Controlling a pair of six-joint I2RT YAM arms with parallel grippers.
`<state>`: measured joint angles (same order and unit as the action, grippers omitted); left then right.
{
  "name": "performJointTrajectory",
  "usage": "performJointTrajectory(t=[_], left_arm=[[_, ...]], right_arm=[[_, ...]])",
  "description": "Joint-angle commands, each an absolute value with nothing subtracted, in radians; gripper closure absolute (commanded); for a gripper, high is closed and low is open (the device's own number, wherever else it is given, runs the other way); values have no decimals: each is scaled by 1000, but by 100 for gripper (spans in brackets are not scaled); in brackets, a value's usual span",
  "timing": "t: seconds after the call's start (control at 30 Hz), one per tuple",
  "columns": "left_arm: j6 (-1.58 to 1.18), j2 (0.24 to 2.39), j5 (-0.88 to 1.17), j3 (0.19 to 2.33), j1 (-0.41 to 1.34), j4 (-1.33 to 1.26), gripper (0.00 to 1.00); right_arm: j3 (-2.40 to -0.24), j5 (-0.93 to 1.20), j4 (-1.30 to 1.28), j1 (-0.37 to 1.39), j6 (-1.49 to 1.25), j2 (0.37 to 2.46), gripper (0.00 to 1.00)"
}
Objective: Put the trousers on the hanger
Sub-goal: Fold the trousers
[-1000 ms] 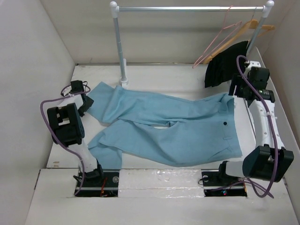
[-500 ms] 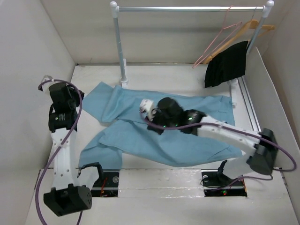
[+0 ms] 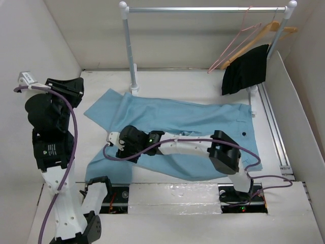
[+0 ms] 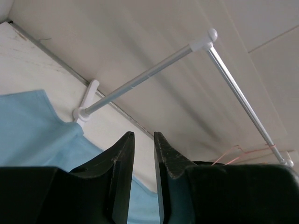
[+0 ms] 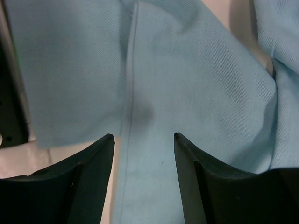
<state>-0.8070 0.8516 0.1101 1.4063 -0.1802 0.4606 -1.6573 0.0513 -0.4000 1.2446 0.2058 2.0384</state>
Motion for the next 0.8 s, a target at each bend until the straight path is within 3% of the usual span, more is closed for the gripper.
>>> performJointTrajectory(t=[0.0,0.2,0.47,0.53,0.57,0.63,0.73,0.77], left_arm=[[-816,838,150,1445,-178,456,80],[-824,833,172,1391,-178,422,80],[-818,830,187,1313,-178,405,80],[-816,828,187,1302,-178,403,80],[-818,824,187,1292,-178,400,80],[-821,824,189,1284,-178,396,80],[-821,825,189,1289,-178,400,80],[-816,828,184,1289,-178,400,80]], right_arm=[[-1761,6,-377,1250,213,2121,40],[-1927,-12,-449,1261,232,2259,40],[-1933,-20,-454,1270,204,2278,39],[-1925,-17,-451,1279,202,2264,34],[-1919,-9,-440,1288,204,2257,26],[-1928,-8,-440,1289,204,2266,23],[-1944,-46,-466,1289,201,2296,27],[-1939,-67,-460,1289,202,2293,39]])
